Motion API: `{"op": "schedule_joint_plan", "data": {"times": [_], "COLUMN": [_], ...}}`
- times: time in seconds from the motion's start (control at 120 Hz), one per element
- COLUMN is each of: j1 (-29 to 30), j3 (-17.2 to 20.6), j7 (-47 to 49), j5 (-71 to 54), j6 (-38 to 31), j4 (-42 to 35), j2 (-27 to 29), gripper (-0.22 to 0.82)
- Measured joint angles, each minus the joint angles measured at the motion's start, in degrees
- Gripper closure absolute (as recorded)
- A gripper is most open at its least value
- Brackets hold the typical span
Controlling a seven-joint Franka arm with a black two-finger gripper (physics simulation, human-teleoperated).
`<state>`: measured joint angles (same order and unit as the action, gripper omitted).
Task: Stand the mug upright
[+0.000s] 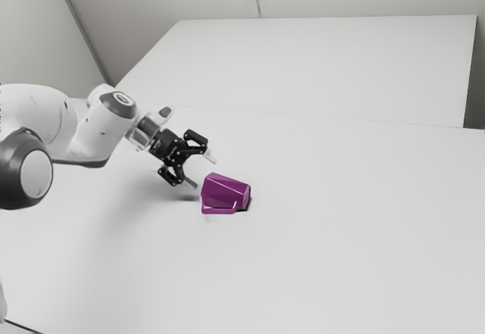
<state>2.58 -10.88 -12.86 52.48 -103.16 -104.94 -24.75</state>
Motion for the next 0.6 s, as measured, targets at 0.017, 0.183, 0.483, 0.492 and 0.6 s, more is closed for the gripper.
{"op": "schedule_joint_plan", "data": {"times": [0.017,0.183,0.483,0.492,0.6], "j1": [-0.1,-0.6,-0.7,-0.7,-1.0], "j3": [0.1,1.1,2.3,2.3,2.4], "j7": [-0.1,-0.6,-0.9,-0.8,-0.5], "j5": [0.4,4.3,6.3,6.3,5.6], "j6": [0.0,-0.4,-2.4,-2.4,-2.9], "j4": [0.0,0.1,0.2,0.2,0.5], "j2": [-0.2,-1.7,-2.6,-2.6,-2.5], "gripper": [0.0,0.0,0.34,0.36,0.56]}}
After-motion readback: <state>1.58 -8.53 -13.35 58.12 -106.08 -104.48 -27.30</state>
